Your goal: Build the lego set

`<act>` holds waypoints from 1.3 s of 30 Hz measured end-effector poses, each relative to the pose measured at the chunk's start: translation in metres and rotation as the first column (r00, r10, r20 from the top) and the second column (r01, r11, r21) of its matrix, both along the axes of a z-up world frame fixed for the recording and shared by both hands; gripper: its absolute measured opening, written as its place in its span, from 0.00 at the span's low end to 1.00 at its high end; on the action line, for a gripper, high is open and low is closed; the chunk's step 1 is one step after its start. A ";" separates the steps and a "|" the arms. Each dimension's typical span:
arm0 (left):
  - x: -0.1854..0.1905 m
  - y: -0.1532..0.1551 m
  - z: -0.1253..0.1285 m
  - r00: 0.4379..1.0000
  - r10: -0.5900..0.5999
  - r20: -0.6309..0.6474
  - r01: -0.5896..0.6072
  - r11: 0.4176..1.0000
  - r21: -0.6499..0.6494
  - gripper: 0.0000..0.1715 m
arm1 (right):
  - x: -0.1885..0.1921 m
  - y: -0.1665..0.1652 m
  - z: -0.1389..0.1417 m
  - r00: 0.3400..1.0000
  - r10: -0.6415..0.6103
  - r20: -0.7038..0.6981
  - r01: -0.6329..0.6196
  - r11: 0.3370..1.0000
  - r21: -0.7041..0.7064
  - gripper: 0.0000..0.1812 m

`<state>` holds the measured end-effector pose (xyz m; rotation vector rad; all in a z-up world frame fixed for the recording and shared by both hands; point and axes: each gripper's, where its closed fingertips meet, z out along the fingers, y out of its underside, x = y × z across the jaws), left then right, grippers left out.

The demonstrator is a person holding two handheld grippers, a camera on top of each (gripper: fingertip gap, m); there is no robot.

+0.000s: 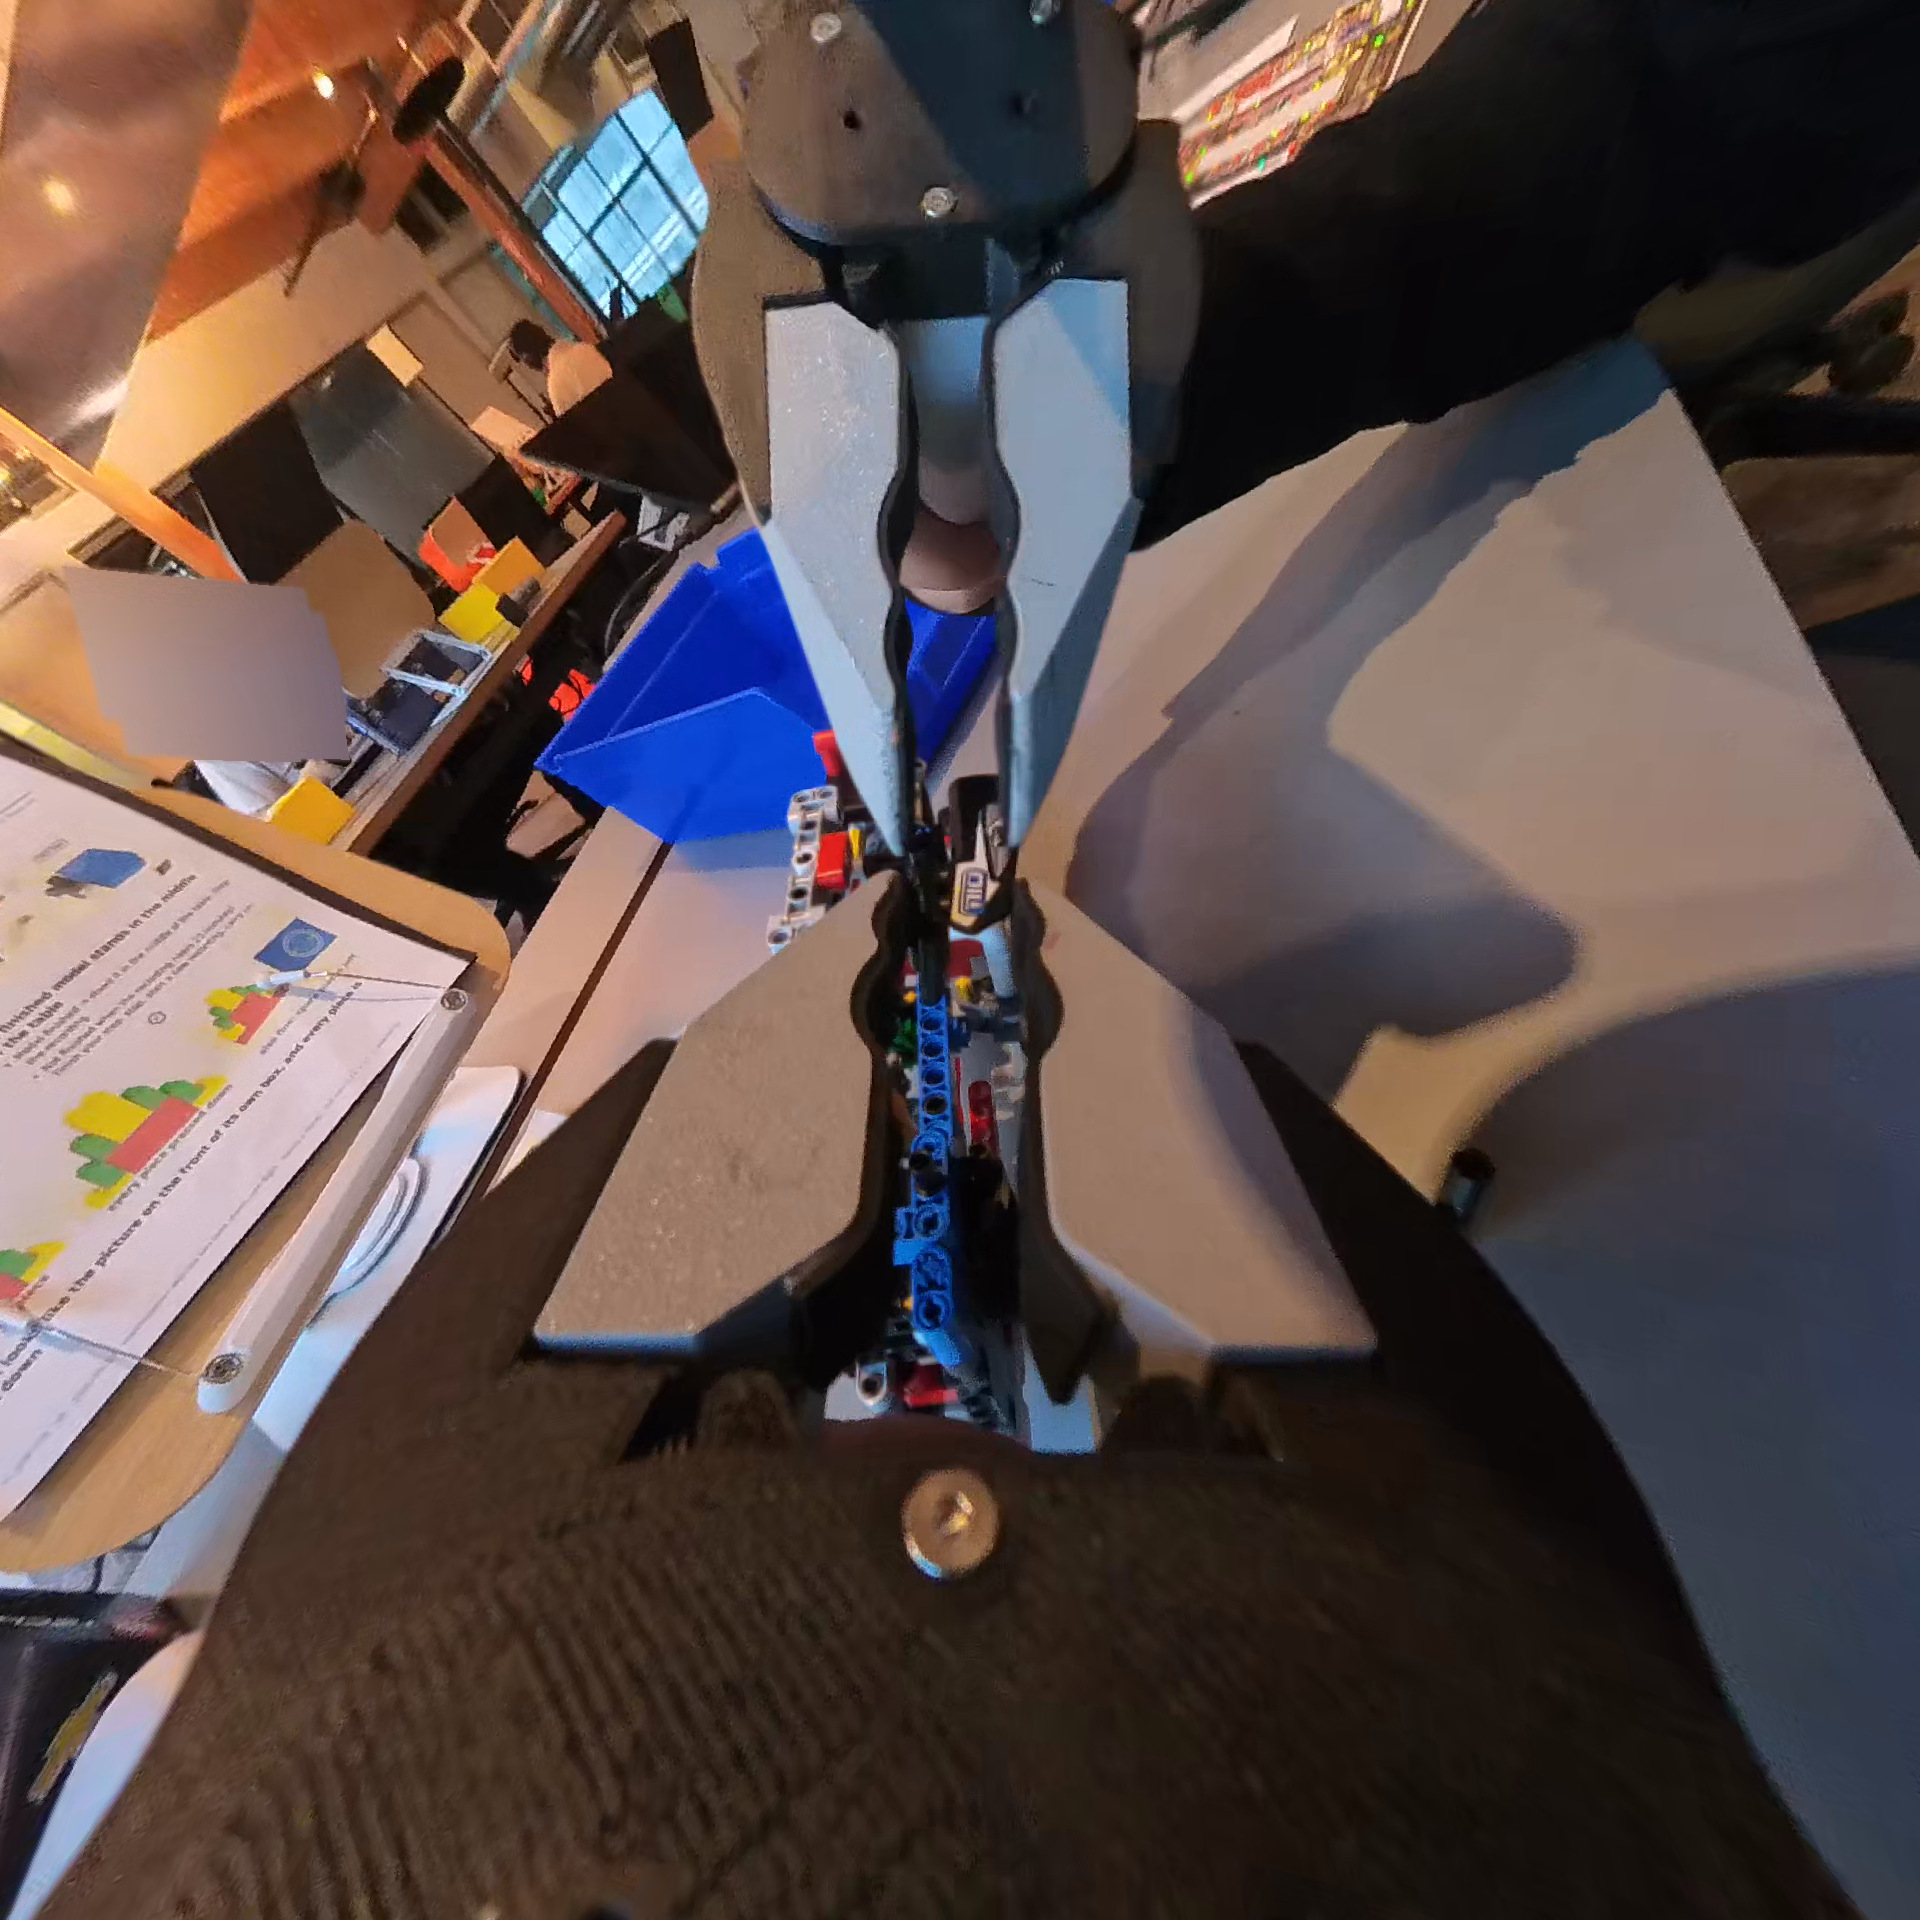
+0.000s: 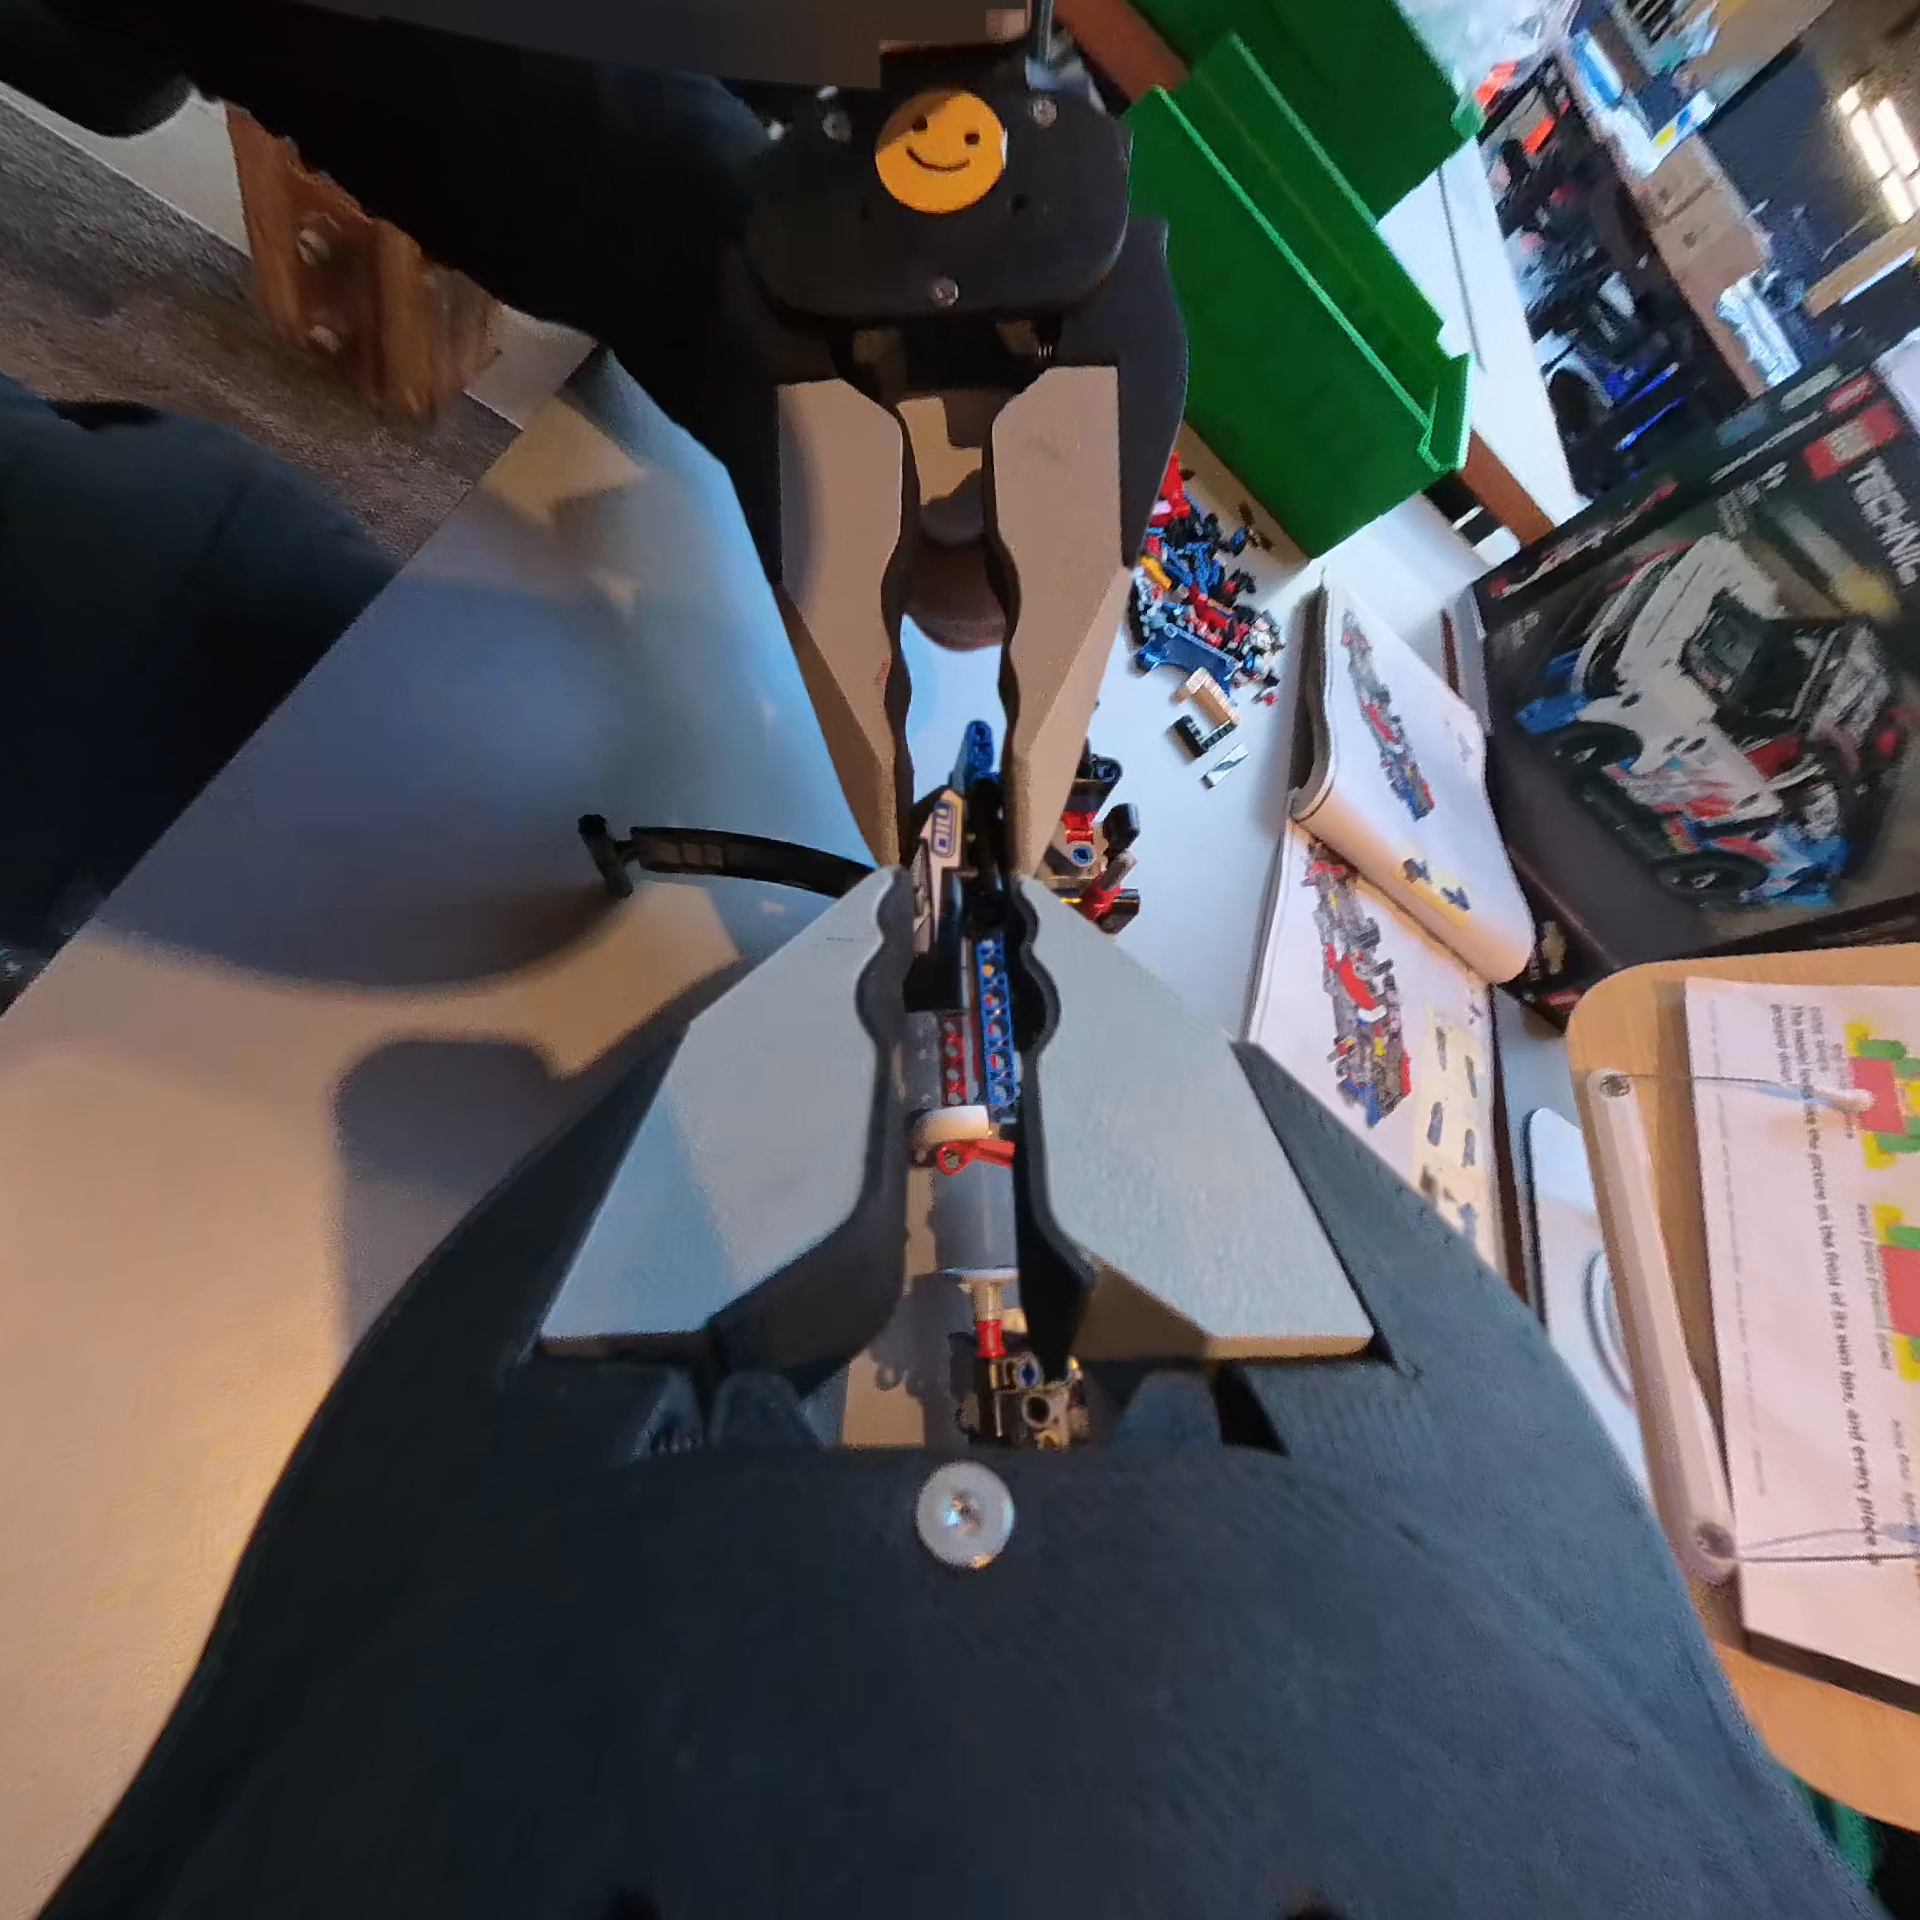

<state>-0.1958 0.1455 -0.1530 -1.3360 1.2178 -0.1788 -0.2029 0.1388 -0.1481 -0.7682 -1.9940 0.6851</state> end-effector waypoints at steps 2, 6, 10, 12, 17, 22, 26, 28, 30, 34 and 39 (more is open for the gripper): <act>0.001 -0.001 0.001 1.000 -0.017 0.014 0.017 1.000 0.026 0.09 | -0.001 -0.001 0.001 1.000 0.014 -0.007 -0.014 1.000 0.002 0.06; 0.001 0.001 -0.001 1.000 -0.023 0.007 0.023 0.998 0.061 0.09 | 0.001 0.006 -0.003 1.000 0.004 0.026 -0.004 1.000 0.001 0.13; 0.003 -0.002 0.004 0.997 -0.055 0.049 0.051 0.996 0.076 0.09 | 0.003 0.003 -0.003 0.999 0.038 0.037 -0.038 0.999 0.001 0.12; 0.003 -0.002 0.006 0.996 -0.064 0.063 0.058 0.994 0.091 0.09 | 0.003 0.004 -0.007 0.998 0.038 0.051 -0.040 0.998 0.046 0.12; 0.003 -0.004 0.005 0.994 -0.086 0.061 0.079 0.991 0.104 0.08 | 0.003 0.004 -0.008 0.995 0.068 0.067 -0.065 0.997 -0.046 0.13; 0.006 -0.007 0.007 0.995 -0.100 0.029 0.095 0.984 0.152 0.09 | 0.005 0.000 -0.014 0.986 0.121 0.115 -0.101 0.981 -0.165 0.12; 0.003 -0.004 0.008 0.996 -0.079 0.031 0.073 0.983 0.170 0.08 | 0.003 0.004 -0.013 0.993 0.089 0.083 -0.081 0.991 -0.103 0.07; -0.001 -0.001 0.009 0.997 -0.061 0.051 0.052 0.985 0.163 0.09 | 0.001 0.007 -0.009 0.996 0.063 0.062 -0.059 0.996 -0.061 0.07; -0.002 -0.001 0.011 0.996 -0.054 0.068 0.042 0.987 0.157 0.09 | 0.000 0.009 -0.007 0.998 0.043 0.047 -0.042 0.999 -0.031 0.07; -0.009 0.004 0.008 0.996 0.011 0.085 -0.018 0.996 0.088 0.11 | -0.002 0.020 -0.011 0.998 -0.049 0.028 0.046 0.994 0.102 0.07; -0.010 0.003 0.000 0.998 0.037 0.045 -0.038 0.999 0.011 0.09 | -0.002 0.021 -0.022 0.994 -0.102 0.028 0.094 0.976 0.199 0.07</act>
